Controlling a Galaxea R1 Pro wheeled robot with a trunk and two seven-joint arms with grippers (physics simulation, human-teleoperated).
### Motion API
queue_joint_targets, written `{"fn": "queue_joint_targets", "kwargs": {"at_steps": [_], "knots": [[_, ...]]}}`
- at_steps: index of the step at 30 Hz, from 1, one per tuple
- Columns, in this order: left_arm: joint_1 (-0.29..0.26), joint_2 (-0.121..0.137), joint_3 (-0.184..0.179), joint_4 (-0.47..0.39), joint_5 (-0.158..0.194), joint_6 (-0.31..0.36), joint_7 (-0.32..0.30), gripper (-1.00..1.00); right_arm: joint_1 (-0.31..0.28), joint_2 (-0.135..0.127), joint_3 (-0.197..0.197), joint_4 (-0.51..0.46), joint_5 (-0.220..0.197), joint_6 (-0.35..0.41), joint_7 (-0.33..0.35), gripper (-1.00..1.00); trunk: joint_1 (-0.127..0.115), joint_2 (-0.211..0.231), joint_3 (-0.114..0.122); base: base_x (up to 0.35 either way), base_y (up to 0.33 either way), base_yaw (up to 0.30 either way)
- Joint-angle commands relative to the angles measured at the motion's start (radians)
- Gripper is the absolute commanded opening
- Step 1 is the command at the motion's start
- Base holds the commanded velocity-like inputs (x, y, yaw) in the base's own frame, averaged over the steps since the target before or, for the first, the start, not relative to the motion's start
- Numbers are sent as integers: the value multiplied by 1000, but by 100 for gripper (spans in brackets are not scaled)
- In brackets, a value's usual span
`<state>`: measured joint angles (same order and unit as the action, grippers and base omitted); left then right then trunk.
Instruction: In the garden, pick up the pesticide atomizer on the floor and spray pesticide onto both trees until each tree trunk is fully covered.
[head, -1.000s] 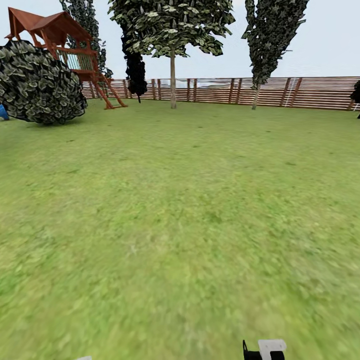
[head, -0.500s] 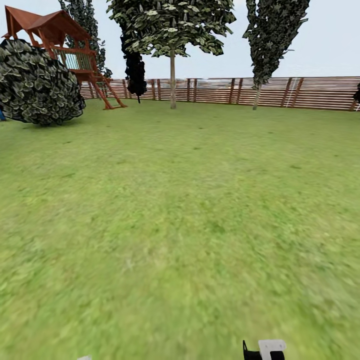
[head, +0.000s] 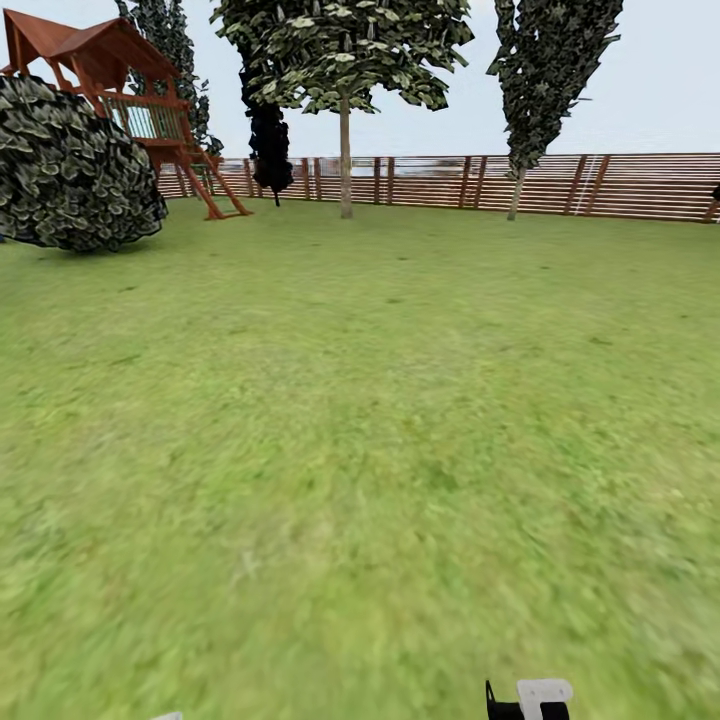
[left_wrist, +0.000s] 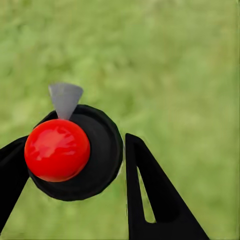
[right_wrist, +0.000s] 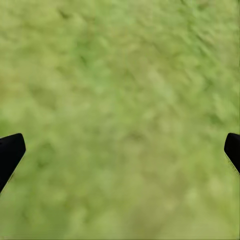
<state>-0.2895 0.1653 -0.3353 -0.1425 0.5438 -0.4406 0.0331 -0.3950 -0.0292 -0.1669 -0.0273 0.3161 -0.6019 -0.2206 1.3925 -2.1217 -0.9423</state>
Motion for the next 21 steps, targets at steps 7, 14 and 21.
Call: {"fn": "queue_joint_targets", "kwargs": {"at_steps": [7, 14, 21], "knots": [[0, 0, -8, 0, 5, -3, 4, -100, -1, 0, -6, 1, 11, -2, -5, 100, 0, 0, -1, 339, 0, 0], [0, 0, -8, 0, 5, -3, 4, -100, -1, 0, -6, 1, 11, -2, -5, 100, 0, 0, -1, 339, 0, 0], [0, 0, -8, 0, 5, -3, 4, -100, 0, 0, -6, 1, 11, -2, -5, 100, 0, 0, -1, 339, 0, 0]]}}
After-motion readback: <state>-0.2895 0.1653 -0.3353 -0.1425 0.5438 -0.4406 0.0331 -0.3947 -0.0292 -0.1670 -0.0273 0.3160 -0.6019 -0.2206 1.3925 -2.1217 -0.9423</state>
